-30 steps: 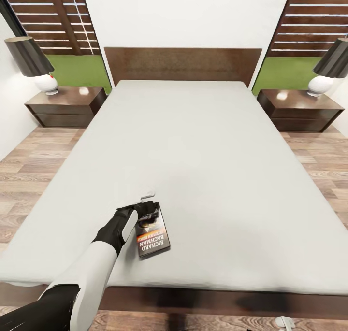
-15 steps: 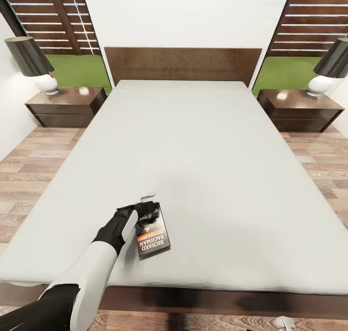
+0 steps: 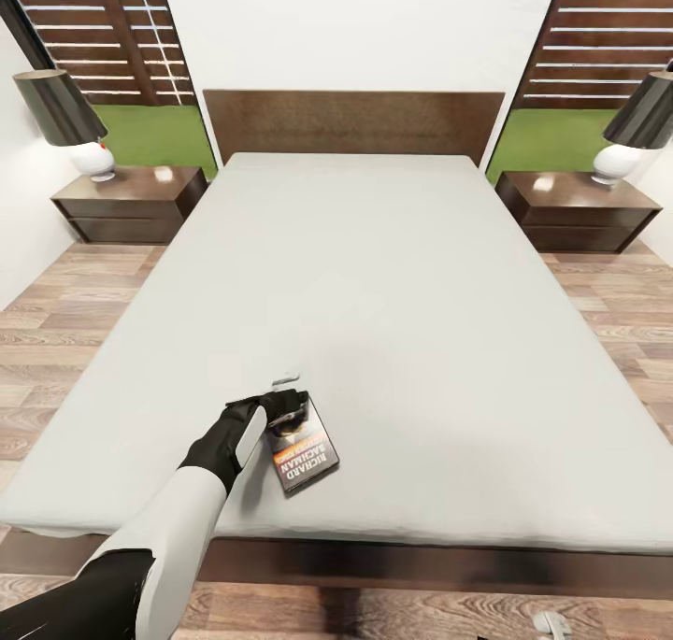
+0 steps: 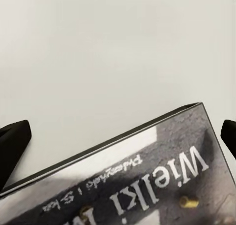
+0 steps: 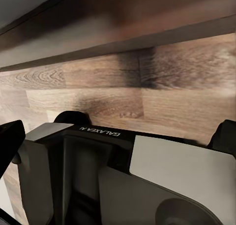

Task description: In the bedroom, move the book from the bed onto either nightstand, and place the two sandals side by side next to the bed.

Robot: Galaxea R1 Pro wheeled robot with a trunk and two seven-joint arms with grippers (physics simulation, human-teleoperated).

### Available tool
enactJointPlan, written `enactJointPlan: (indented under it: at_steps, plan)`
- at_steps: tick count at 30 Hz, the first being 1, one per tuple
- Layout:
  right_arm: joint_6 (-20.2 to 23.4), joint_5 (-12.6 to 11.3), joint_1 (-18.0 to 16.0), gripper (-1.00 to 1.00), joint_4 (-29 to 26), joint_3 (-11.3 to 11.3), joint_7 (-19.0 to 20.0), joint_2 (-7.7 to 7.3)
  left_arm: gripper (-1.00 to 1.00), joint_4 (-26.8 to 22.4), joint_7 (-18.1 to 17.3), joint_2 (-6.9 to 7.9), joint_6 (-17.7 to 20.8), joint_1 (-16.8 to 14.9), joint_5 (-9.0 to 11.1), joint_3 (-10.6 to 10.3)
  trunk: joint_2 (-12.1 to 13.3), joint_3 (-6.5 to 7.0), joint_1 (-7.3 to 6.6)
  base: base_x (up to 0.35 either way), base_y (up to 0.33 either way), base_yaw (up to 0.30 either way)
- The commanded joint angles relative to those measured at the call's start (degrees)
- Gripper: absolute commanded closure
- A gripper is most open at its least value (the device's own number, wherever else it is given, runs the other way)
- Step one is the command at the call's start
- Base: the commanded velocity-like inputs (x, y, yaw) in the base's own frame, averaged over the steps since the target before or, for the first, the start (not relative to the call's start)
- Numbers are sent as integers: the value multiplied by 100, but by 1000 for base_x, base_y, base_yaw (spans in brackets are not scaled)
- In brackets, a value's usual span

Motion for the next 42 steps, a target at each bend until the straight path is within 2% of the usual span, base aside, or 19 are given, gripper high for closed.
enactJointPlan:
  at_steps: [1,33,42]
  plan:
    - [40,-12,-2,-100,0,-12,22,-1,-100,0,9,-6,61,2,55,39,-1,-5,0,-2,0,0]
    - [40,-12,-2,-100,0,-12,22,-1,-100,0,7,-6,60,2,56,39,-1,-5,0,-11,0,0]
    - [40,-11,-2,-100,0,-12,22,-1,-100,0,7,-6,60,2,55,39,-1,-5,0,-227,0,0]
